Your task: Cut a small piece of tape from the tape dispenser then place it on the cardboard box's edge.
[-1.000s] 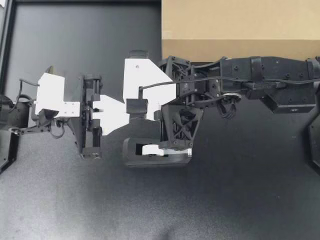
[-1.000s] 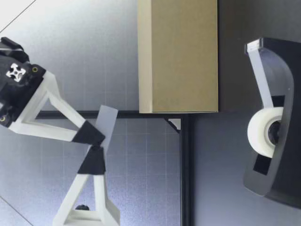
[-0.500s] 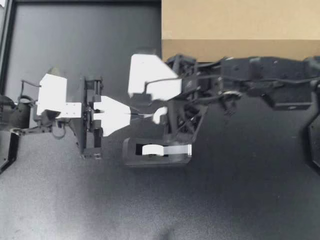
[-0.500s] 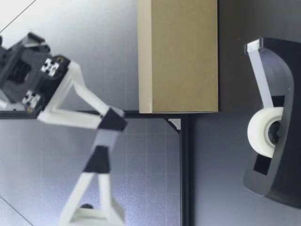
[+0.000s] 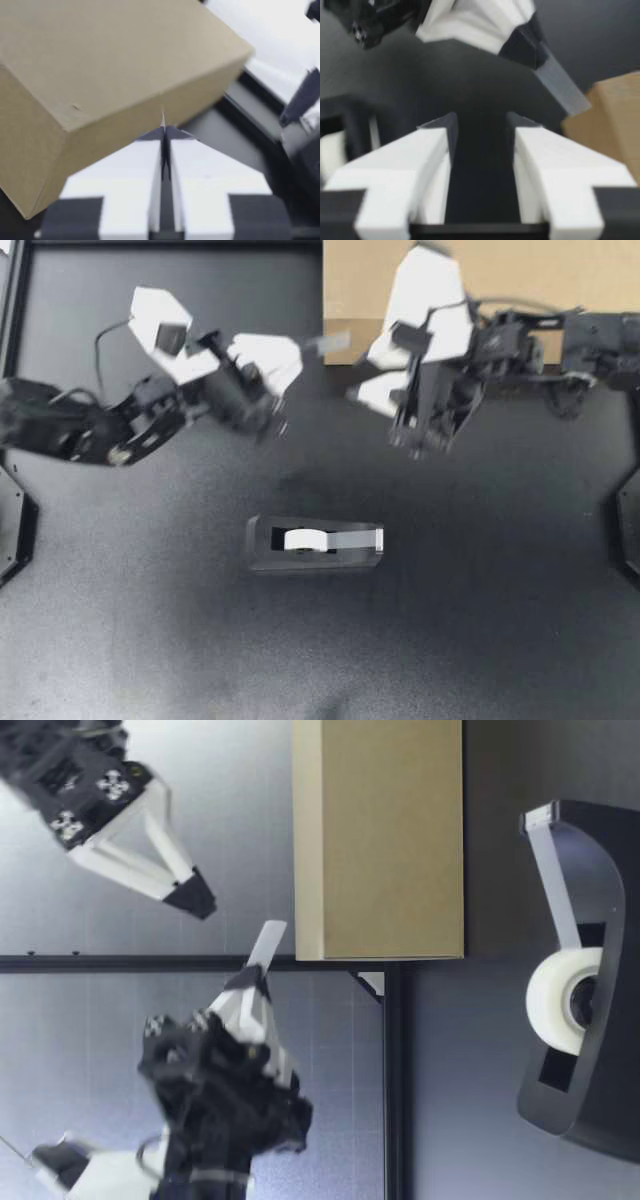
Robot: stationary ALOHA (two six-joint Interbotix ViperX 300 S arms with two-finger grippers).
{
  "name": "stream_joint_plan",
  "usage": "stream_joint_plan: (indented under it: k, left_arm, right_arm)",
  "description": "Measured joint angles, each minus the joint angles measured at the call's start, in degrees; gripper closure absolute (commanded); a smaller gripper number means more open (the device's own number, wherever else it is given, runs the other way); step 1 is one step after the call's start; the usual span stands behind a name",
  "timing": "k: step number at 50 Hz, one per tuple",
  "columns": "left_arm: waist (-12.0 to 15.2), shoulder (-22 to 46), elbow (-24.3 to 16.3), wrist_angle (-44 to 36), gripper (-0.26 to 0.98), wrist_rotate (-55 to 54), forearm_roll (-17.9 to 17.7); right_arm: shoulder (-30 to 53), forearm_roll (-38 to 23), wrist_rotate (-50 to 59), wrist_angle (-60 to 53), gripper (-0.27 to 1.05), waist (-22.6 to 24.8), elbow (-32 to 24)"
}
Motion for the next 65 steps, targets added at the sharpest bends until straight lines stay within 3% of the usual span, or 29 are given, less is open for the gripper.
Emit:
stream_joint_plan:
  k: [13,25,65]
  left_arm:
    - [4.8,4.9,-3.5,0.9,0.84,-16.3,-0.5]
    - [6.7,7.1,-3.7,-0.1,0.84,-21.6,-0.5]
    - [7.1,8.5,-4.3,1.1,0.84,-22.3,-0.6]
  right_arm:
    - [-0.2,-0.1,-0.8,-13.5,0.69,-5.5,5.2]
    - [3.9,-0.2,-3.1,-17.9,0.87,-8.3,5.8]
    - [16.3,-0.3,-5.1,-20.0,0.88,-10.9,-0.6]
